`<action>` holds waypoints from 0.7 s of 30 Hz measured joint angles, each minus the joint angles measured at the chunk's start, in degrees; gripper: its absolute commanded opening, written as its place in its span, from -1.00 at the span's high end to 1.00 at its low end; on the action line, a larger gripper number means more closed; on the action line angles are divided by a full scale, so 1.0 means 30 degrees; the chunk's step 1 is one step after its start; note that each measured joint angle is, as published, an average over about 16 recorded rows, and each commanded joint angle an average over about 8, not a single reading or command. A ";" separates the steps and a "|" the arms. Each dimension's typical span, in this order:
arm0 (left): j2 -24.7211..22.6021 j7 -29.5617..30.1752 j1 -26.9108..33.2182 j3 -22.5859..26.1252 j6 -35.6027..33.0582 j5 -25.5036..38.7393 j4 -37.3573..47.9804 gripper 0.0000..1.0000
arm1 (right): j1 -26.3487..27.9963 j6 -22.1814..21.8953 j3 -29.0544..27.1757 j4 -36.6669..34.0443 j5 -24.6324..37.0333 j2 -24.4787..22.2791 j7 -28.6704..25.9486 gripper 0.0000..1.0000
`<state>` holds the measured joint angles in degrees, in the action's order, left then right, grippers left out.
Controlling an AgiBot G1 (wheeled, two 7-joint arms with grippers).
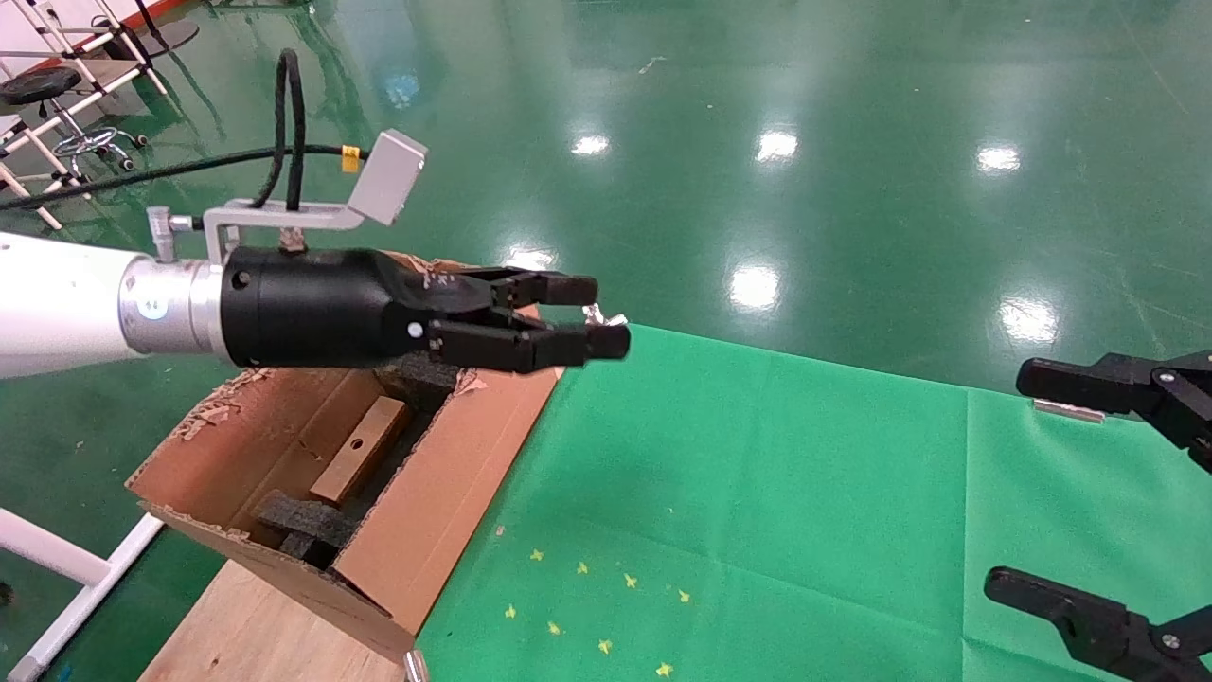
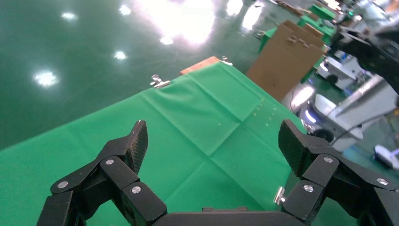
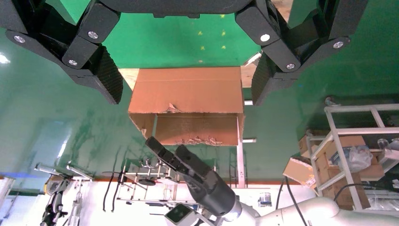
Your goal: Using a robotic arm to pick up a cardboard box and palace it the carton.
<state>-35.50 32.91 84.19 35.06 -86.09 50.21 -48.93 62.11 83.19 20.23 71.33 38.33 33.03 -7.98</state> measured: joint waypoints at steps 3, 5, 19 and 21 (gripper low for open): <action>0.0017 -0.0779 -0.0796 -0.0670 0.0014 -0.0293 -0.0867 -1.00 | 0.0000 0.0000 0.0000 0.0000 0.0000 0.0000 0.0000 -1.00; 0.0028 -0.1300 -0.1328 -0.1118 0.0023 -0.0490 -0.1446 -1.00 | 0.0000 0.0000 0.0000 0.0000 0.0000 0.0000 0.0000 -1.00; 0.0108 -0.4945 -0.5050 -0.4250 0.0088 -0.1863 -0.5501 -1.00 | 0.0000 0.0000 0.0001 0.0000 -0.0001 0.0000 0.0001 -1.00; 0.0119 -0.5460 -0.5577 -0.4694 0.0097 -0.2057 -0.6074 -1.00 | 0.0000 -0.0001 0.0001 0.0000 -0.0001 -0.0001 0.0001 -1.00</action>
<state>-35.15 16.52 67.46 20.98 -85.80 44.03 -67.16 62.12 83.19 20.23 71.33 38.33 33.03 -7.98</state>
